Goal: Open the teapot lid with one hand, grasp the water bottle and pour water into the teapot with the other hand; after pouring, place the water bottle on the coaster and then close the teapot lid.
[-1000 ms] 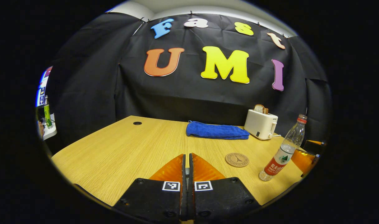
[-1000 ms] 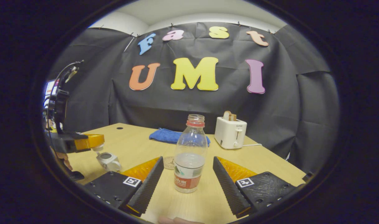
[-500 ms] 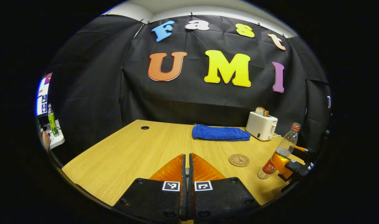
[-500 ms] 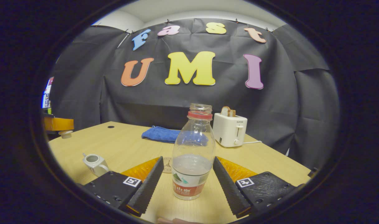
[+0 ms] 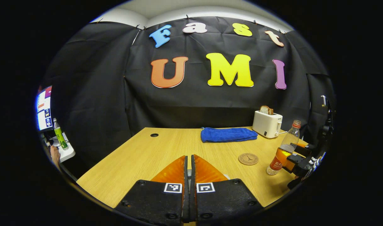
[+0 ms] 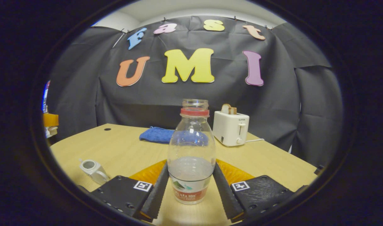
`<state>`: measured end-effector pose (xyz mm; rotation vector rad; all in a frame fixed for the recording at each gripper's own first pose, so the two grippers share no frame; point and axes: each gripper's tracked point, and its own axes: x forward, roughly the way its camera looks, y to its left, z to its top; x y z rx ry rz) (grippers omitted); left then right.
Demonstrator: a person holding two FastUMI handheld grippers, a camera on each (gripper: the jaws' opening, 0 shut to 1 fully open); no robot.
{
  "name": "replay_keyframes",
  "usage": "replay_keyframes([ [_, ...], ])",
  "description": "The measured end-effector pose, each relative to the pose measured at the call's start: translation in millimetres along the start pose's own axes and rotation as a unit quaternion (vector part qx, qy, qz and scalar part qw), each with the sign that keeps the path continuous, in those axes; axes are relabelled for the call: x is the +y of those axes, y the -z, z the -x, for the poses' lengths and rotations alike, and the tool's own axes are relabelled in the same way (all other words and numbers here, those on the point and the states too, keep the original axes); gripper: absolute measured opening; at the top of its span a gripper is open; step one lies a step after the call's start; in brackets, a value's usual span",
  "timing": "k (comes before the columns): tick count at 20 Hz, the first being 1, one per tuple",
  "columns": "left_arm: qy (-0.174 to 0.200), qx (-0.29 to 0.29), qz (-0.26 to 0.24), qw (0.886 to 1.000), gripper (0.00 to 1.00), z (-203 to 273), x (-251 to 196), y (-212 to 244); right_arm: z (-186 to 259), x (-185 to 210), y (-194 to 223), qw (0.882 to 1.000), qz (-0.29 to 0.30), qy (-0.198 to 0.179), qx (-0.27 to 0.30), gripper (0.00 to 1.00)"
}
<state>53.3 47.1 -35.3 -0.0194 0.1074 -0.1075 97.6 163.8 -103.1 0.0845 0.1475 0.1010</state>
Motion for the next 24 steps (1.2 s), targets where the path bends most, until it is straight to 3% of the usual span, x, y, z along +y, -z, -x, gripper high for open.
replay_keyframes([
  [3, 0.003, -0.001, 0.006, 1.000, 0.03, 2.4, 9.1, -1.0, 8.8, 7.7, -1.2, 1.000, 0.010, 0.000, 0.005, 0.76],
  [7, 0.036, -0.005, 0.026, 0.999, 0.03, 7.9, 6.4, -4.3, 19.3, 12.2, -10.0, 0.998, 0.067, 0.020, 0.004, 0.75],
  [15, 0.038, -0.007, 0.030, 0.999, 0.03, 15.8, 20.1, -8.9, 27.7, 22.7, -19.8, 0.979, 0.197, 0.046, 0.007, 0.76],
  [20, 0.039, -0.006, 0.028, 0.999, 0.03, 16.4, 22.1, -7.4, 20.6, 30.5, -17.2, 0.951, 0.304, 0.056, 0.007, 0.75],
  [24, 0.040, -0.010, 0.024, 0.999, 0.00, 18.3, 23.4, -11.9, 18.7, 34.4, -9.8, 0.910, 0.409, 0.070, 0.005, 0.76],
])
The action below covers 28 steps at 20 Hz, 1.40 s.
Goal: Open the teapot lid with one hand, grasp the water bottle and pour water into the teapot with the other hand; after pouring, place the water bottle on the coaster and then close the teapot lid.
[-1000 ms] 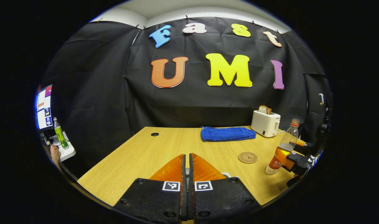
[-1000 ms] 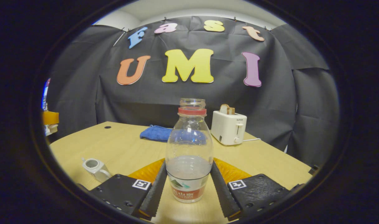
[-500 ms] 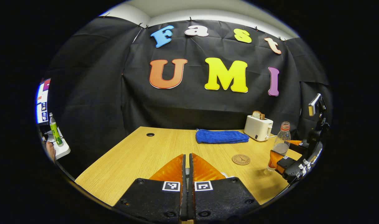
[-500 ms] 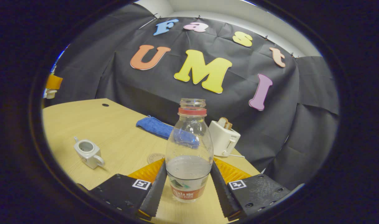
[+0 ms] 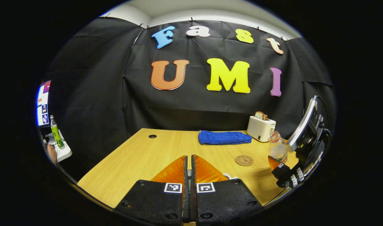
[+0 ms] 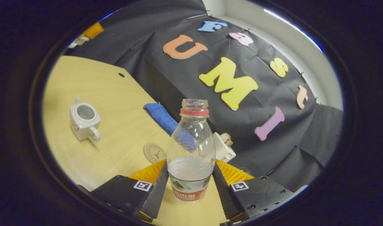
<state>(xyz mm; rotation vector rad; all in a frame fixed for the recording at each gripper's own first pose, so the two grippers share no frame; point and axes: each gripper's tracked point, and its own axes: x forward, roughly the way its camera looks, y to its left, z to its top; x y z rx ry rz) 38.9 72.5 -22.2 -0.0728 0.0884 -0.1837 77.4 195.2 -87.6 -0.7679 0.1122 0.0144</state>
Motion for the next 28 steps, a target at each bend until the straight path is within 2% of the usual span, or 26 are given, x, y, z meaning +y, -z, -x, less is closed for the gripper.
replay_keyframes([
  [5, -0.005, 0.001, -0.015, 1.000, 0.03, -0.2, 3.6, 2.3, 0.9, 24.3, -5.0, 0.996, 0.093, -0.005, -0.006, 0.77],
  [8, -0.009, 0.002, -0.018, 1.000, 0.00, 0.6, 4.8, 1.7, 1.1, 28.2, -15.8, 0.989, 0.148, 0.017, -0.023, 0.77],
  [10, -0.009, 0.002, -0.018, 1.000, 0.03, 1.0, 5.0, 1.9, -0.6, 37.2, -24.1, 0.983, 0.181, 0.015, -0.037, 0.77],
  [15, -0.013, -0.002, -0.020, 1.000, 0.03, 2.3, 7.7, -1.2, 0.5, 41.1, -42.7, 0.953, 0.290, 0.042, -0.073, 0.77],
  [18, -0.014, -0.002, -0.019, 1.000, 0.03, 2.9, 9.6, -1.7, -0.3, 48.7, -47.3, 0.937, 0.335, 0.042, -0.086, 0.75],
  [28, -0.016, -0.001, -0.025, 1.000, 0.03, 3.7, 14.1, -1.5, 3.9, 47.8, -67.8, 0.885, 0.442, 0.085, -0.117, 0.77],
])
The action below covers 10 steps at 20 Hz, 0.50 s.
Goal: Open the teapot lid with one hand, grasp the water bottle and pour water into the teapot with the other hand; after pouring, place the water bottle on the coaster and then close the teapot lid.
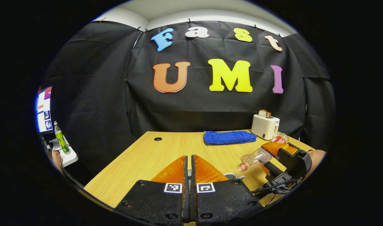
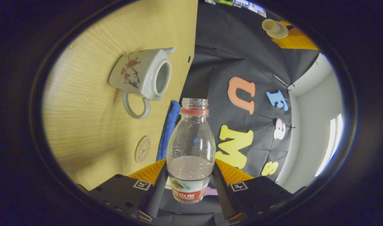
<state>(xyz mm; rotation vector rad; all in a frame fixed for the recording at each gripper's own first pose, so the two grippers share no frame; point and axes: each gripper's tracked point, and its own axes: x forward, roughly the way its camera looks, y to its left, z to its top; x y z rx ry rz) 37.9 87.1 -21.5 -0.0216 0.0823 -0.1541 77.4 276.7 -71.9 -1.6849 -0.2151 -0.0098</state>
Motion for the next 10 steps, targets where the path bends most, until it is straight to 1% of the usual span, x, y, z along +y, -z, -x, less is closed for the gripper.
replay_keyframes([
  [1, -0.001, 0.001, -0.001, 1.000, 0.03, 0.1, 1.7, 0.7, 1.8, -1.6, -0.2, 1.000, 0.008, 0.004, -0.002, 0.75],
  [2, -0.004, 0.004, -0.002, 1.000, 0.03, -0.6, 5.1, 2.4, 2.5, -3.9, -1.4, 1.000, 0.018, 0.008, -0.005, 0.77],
  [4, -0.008, 0.005, -0.002, 1.000, 0.03, -0.8, 6.7, 2.6, 1.4, -7.3, -3.6, 0.999, 0.036, 0.014, -0.009, 0.77],
  [5, -0.008, 0.005, -0.004, 1.000, 0.03, -0.8, 6.7, 2.5, 2.1, -8.8, -3.7, 0.999, 0.045, 0.017, -0.009, 0.76],
  [6, -0.007, 0.005, -0.005, 1.000, 0.03, 0.1, 7.1, 1.9, 1.8, -10.5, -3.0, 0.998, 0.053, 0.021, -0.009, 0.77],
  [7, -0.008, 0.004, -0.007, 1.000, 0.03, -0.1, 7.6, 1.9, 2.6, -12.5, -2.9, 0.998, 0.061, 0.026, -0.009, 0.75],
  [9, -0.008, 0.003, -0.008, 1.000, 0.03, 0.9, 7.2, 1.0, 2.9, -13.4, -4.3, 0.997, 0.072, 0.032, -0.009, 0.75],
  [10, -0.008, 0.004, -0.009, 1.000, 0.03, 0.8, 7.5, 2.0, 1.6, -15.7, -4.4, 0.996, 0.078, 0.035, -0.010, 0.77],
])
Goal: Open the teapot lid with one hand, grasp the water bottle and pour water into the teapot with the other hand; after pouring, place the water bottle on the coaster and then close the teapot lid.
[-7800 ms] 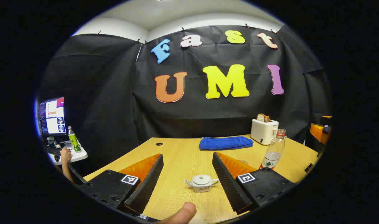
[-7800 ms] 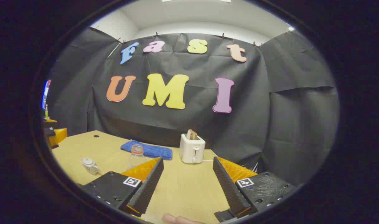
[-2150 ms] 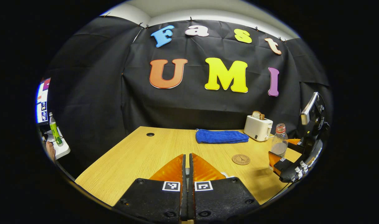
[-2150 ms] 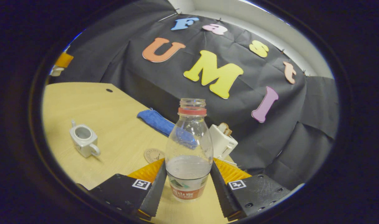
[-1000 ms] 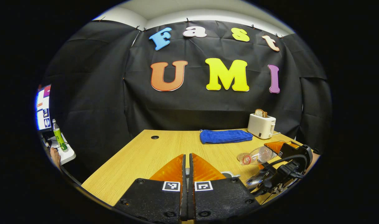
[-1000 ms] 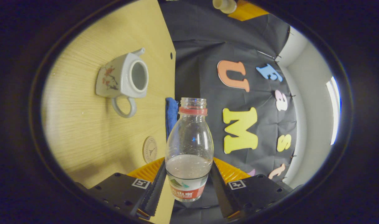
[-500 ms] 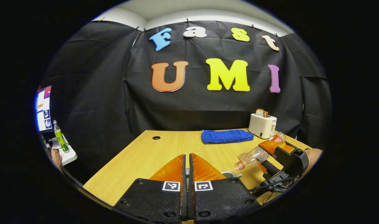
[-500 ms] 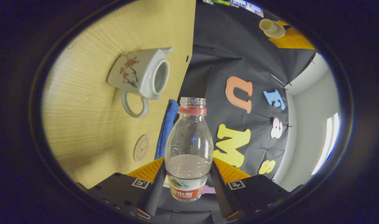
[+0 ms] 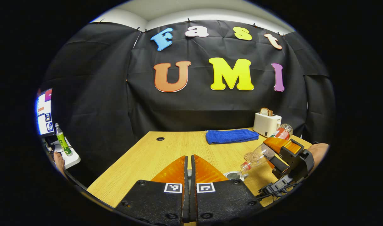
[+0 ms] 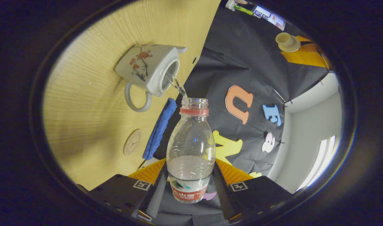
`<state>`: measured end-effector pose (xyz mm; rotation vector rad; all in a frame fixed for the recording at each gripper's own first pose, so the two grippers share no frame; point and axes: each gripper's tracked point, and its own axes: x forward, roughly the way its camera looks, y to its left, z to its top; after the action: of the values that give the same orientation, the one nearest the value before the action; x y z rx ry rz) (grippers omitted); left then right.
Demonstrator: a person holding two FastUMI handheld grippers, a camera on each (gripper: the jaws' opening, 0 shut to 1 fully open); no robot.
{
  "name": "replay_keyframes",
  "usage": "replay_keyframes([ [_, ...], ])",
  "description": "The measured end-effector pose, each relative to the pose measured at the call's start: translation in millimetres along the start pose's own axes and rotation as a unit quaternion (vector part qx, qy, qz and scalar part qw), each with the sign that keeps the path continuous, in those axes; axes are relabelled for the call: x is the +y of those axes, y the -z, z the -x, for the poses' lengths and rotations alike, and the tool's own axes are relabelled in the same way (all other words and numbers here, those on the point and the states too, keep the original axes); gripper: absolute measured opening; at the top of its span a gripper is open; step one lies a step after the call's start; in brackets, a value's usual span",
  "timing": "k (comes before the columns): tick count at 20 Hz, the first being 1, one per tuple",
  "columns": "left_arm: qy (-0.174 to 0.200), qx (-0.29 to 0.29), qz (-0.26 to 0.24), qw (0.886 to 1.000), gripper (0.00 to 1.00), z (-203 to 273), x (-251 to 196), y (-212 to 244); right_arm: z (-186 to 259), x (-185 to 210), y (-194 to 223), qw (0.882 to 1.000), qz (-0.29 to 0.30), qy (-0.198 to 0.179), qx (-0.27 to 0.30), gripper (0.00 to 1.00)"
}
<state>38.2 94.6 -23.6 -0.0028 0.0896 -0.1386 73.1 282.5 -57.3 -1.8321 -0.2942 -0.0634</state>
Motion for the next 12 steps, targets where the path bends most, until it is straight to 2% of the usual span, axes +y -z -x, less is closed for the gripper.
replay_keyframes([
  [12, -0.009, 0.011, -0.024, 1.000, 0.03, -0.5, 1.8, 6.1, 0.4, -35.5, -3.1, 0.994, 0.094, 0.058, -0.017, 0.75],
])
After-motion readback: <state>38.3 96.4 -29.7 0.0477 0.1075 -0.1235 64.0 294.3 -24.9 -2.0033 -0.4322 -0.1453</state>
